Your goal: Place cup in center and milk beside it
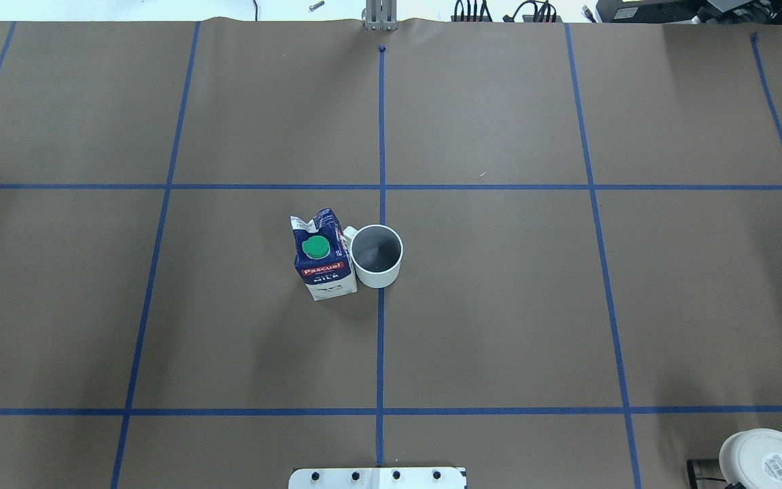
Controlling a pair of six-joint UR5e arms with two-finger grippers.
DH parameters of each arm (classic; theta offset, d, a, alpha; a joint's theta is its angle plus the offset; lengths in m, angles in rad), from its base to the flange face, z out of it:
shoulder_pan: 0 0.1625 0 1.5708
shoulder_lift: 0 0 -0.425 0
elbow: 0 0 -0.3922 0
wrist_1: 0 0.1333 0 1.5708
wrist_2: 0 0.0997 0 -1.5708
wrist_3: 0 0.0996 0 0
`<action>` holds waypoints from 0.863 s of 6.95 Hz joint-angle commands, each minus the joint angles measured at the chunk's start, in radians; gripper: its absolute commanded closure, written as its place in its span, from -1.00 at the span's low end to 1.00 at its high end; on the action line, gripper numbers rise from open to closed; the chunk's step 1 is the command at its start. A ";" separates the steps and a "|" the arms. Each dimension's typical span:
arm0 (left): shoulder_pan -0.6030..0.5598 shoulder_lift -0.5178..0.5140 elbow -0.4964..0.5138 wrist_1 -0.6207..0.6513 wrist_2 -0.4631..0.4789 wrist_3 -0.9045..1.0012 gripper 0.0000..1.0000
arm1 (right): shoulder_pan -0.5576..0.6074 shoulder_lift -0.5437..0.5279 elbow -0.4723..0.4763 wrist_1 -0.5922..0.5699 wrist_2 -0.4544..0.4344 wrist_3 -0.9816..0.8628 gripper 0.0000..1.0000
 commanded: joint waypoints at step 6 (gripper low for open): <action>0.000 0.000 -0.006 0.000 0.079 -0.002 -0.96 | 0.000 -0.001 0.005 0.005 0.002 0.000 -1.00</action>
